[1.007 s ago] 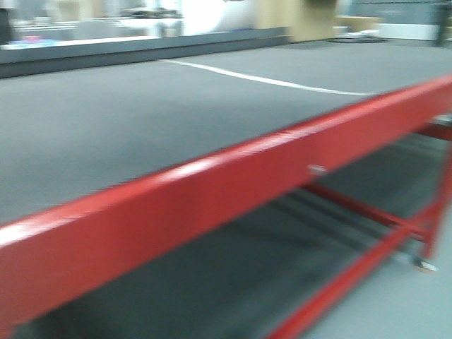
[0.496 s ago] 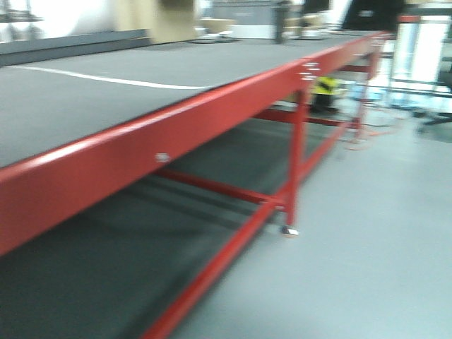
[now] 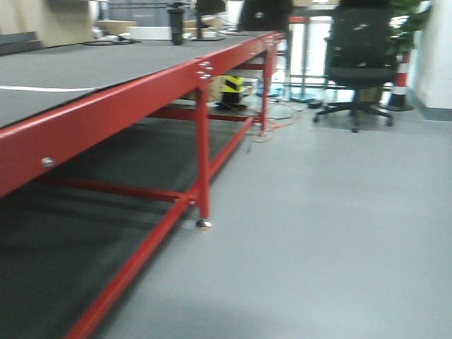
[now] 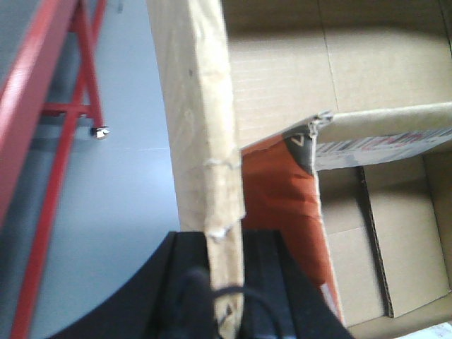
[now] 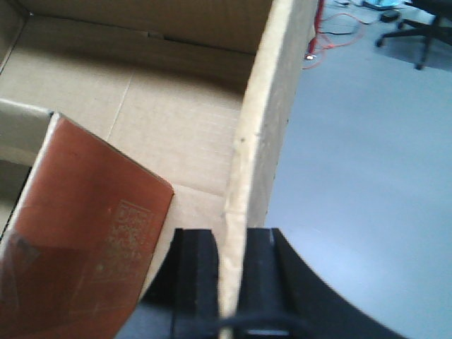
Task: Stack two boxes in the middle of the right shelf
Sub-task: 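Hold the boxes with both grippers while driving to the steel shelf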
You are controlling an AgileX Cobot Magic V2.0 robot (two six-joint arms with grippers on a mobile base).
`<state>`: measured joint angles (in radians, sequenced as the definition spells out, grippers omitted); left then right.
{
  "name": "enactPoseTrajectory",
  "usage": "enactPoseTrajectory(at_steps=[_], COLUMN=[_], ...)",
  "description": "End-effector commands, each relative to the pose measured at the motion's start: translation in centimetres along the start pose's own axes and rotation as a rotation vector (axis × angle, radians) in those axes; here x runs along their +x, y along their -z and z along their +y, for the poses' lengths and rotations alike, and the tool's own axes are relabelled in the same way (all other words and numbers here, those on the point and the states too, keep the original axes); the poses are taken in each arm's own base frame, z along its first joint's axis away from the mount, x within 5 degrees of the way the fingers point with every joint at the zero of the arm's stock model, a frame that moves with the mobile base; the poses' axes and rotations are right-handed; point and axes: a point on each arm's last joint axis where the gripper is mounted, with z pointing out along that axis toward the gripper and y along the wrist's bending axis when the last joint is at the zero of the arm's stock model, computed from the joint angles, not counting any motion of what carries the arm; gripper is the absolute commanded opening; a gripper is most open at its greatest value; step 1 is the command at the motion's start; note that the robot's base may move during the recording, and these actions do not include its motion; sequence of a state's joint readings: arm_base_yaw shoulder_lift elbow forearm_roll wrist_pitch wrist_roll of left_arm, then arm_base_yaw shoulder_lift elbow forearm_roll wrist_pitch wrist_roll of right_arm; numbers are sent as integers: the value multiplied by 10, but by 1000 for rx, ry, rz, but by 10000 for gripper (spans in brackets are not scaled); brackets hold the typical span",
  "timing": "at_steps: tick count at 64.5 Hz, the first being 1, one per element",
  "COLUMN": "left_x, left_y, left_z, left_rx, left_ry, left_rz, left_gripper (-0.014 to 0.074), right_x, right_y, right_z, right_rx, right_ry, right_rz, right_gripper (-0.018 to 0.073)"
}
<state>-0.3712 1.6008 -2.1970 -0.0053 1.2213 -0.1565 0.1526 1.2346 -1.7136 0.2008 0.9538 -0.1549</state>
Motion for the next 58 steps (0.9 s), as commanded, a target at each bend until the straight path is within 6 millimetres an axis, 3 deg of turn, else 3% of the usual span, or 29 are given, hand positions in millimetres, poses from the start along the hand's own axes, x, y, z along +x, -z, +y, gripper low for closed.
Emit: enactPoseTrajectory(at_steps=[1,58], left_x=[-6,-6], left_y=[8,8], left_z=[0,0], left_rx=[-4,-4], left_ry=[-4,-4], left_rz=[-66,-66], left_gripper=[-111,-111], right_x=[-8,-8], right_y=[9,9], right_z=[-2,-2], right_rx=[27,27], right_ry=[24,24], right_rz=[-79,-79], right_gripper=[-154,-154])
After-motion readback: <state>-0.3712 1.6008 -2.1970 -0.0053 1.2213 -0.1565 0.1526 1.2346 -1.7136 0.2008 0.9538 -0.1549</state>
